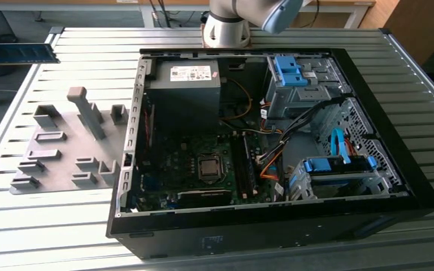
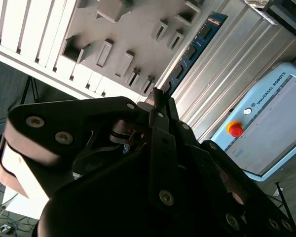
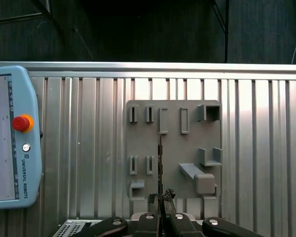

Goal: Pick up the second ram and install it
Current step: 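Pick up the second ram and move it above second insertion slot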

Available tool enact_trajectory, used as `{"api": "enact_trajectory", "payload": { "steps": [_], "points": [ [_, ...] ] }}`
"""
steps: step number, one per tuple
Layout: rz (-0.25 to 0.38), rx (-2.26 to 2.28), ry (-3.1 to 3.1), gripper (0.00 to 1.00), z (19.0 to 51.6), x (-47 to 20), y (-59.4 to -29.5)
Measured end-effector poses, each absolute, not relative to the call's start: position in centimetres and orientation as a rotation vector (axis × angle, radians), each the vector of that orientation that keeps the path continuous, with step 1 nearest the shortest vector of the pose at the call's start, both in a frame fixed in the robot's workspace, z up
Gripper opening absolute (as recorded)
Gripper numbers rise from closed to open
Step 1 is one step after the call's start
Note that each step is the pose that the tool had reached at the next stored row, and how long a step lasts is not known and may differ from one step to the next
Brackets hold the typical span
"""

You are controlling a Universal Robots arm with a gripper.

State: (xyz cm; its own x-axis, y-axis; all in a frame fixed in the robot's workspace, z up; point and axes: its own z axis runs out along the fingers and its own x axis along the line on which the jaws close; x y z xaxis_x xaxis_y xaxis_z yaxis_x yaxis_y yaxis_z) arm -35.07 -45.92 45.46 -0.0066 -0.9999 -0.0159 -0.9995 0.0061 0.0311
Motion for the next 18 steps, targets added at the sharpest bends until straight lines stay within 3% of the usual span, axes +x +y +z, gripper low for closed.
{"api": "enact_trajectory", "payload": {
  "steps": [18],
  "points": [
    [-0.052, 2.207, -2.221, 0.14, 45.4, -29.3, -45.9]
  ]
}}
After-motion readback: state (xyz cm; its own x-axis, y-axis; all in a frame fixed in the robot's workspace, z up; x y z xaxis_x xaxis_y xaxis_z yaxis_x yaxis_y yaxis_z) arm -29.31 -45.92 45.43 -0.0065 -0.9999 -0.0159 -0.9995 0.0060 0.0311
